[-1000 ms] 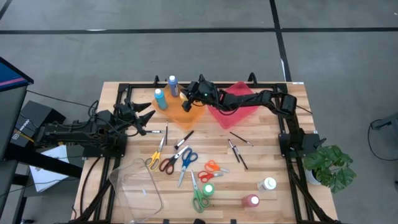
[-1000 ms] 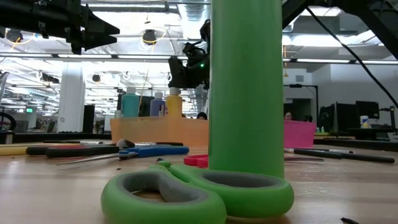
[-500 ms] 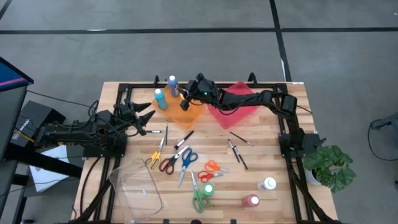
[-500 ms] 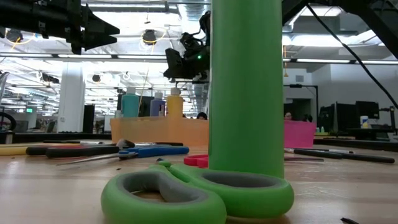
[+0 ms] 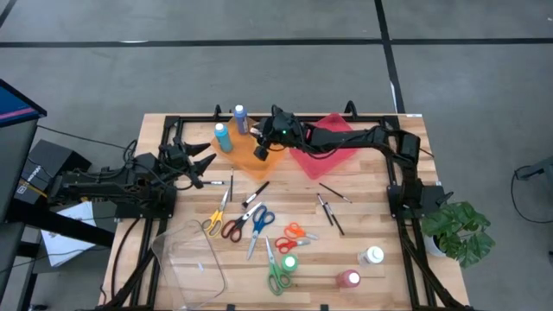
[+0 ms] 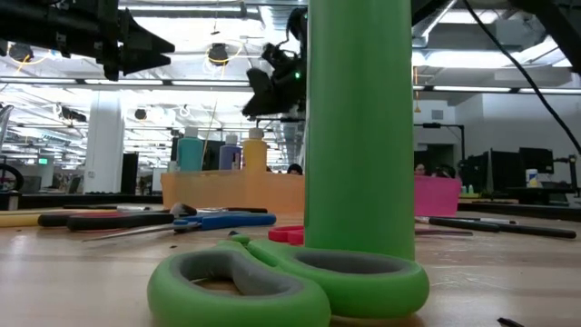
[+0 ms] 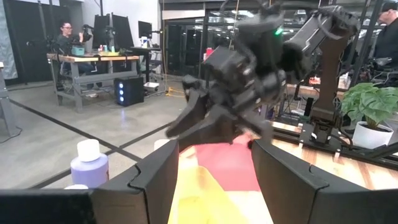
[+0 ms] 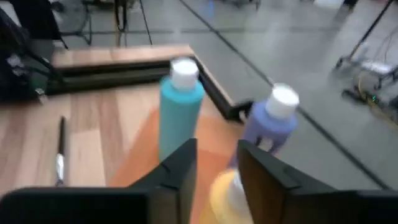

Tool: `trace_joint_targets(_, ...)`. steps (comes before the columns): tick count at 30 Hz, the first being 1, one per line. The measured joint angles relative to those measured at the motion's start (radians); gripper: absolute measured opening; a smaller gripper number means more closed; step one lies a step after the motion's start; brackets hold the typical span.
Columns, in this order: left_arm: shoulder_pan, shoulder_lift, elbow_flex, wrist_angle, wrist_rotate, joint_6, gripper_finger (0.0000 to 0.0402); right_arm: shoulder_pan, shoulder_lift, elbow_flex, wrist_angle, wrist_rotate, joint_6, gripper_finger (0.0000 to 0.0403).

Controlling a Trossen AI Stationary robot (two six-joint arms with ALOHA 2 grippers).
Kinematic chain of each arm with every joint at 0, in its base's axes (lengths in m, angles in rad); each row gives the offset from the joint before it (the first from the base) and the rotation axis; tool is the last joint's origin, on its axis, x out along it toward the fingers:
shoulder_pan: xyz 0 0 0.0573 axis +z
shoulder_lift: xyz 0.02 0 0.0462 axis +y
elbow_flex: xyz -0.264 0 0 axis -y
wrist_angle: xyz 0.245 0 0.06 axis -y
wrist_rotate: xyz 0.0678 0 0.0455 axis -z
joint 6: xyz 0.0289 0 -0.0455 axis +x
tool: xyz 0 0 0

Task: Pick & Place Paint Supplies
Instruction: Put the yellow paint bottle into the orange bin

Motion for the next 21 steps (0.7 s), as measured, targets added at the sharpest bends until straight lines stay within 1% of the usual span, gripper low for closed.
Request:
trace_joint_targets(3,0.0,0.0,0.0,-0.001,0.0,0.0,0.02,0.024,-0.023,0.0,-0.01,0.067,-0.035,0.0168)
trace_joint_targets(7,0.0,0.0,0.0,-0.001,0.0,0.0,0.02,0.059,-0.064,0.001,-0.001,0.204,-0.061,0.0241)
trace_joint_targets(9,0.0,0.0,0.0,-0.001,0.0,0.0,0.02,0.071,-0.071,0.002,-0.008,0.241,-0.036,0.0263)
trace_joint_targets(12,0.0,0.0,0.0,-0.001,0.0,0.0,0.02,0.07,-0.052,0.002,-0.028,0.236,0.028,0.0275)
trace_joint_targets(17,0.0,0.0,0.0,-0.001,0.0,-0.001,0.02,0.051,0.021,-0.007,-0.02,0.225,0.114,0.0276)
trace_joint_targets(21,0.0,0.0,0.0,-0.005,0.0,-0.003,0.02,0.04,0.029,-0.008,-0.037,0.226,0.156,0.0276)
